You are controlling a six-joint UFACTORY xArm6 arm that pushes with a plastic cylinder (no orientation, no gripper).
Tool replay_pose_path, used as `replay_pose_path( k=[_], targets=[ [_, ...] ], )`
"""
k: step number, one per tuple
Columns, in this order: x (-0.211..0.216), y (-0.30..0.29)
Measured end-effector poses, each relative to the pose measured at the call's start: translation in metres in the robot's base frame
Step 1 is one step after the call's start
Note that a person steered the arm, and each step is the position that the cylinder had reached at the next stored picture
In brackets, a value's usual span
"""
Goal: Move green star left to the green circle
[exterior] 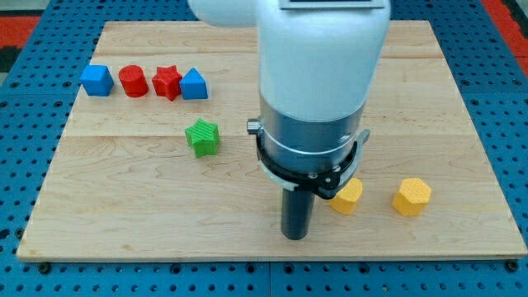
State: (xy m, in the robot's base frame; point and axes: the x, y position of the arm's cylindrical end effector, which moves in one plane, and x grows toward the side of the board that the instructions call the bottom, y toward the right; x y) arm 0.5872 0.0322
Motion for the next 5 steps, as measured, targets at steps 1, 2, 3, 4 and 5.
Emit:
replay_pose_path(
  k=[1,2,3,4,5],
  targets=[
    [-0.001,-0.001],
    [-0.001,-0.002],
    [-0.007,-0.002],
    [-0.002,-0.002],
    [0.01,-0.044]
  ],
)
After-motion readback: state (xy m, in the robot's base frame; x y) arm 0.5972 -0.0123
